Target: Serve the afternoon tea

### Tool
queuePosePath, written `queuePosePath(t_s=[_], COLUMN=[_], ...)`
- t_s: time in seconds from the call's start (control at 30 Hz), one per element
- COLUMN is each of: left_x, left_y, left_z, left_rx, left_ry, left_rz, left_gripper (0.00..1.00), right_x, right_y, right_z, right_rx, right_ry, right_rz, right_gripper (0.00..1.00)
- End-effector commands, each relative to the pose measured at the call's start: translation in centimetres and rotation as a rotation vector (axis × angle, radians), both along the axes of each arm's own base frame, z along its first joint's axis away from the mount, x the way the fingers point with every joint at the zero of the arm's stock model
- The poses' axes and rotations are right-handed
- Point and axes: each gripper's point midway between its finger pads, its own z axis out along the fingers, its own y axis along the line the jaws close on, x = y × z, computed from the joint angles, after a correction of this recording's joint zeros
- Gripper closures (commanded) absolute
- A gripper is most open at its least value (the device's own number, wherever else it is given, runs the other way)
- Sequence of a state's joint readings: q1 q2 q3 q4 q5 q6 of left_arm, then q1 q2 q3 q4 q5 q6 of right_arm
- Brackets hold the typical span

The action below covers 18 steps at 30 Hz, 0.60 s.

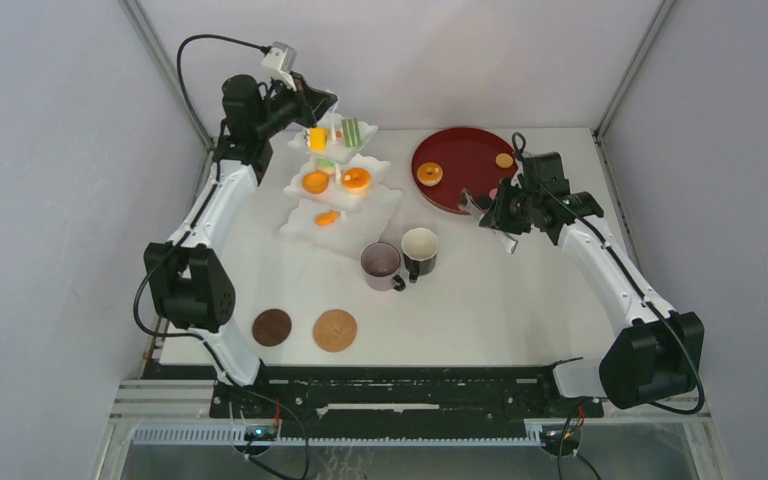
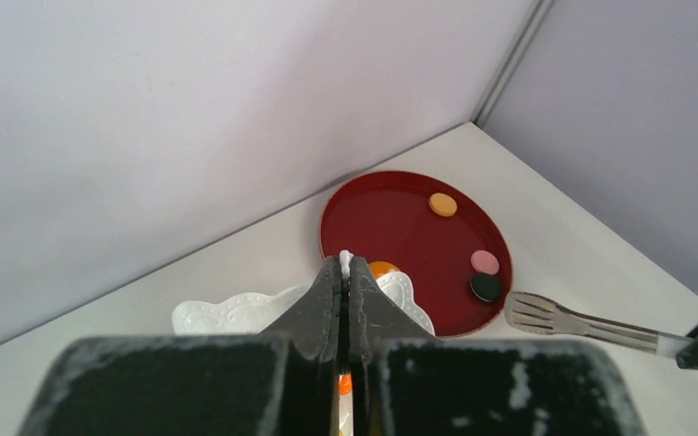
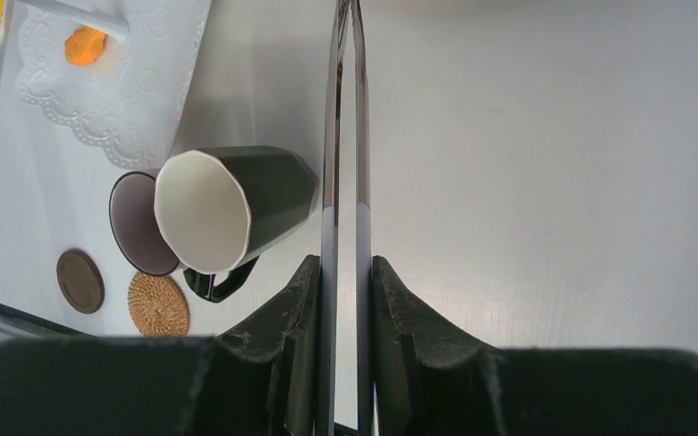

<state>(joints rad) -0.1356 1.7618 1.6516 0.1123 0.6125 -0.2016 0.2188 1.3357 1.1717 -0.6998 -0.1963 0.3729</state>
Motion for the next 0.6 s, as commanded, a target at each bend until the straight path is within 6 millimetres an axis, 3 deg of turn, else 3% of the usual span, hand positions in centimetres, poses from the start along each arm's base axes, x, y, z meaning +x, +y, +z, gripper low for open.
queuePosePath(t_s=[0.0,0.27,0.57], left_x=[-0.3,-0.4,-0.1], left_y=[0.8,0.5,-0.6], left_z=[4.2,5.3,4.5], left_rx=[-0.089,-0.145,-0.161], left_ry=[-0.119,-0.135,-0.107], left_rz=[0.101,0.126,0.087], left_gripper=[1.00,1.00,1.00], right_x=[0.7,1.5,4.5], right_y=[0.5,-1.0,-1.7], right_z=[3.7,4.5,3.7], right_rx=[0.041,0.005,0.020], right_ry=[-0.125,-0.173,-0.195], right_rz=[-0.008,-0.098,-0.163], right_gripper=[0.95,0.95,0.90])
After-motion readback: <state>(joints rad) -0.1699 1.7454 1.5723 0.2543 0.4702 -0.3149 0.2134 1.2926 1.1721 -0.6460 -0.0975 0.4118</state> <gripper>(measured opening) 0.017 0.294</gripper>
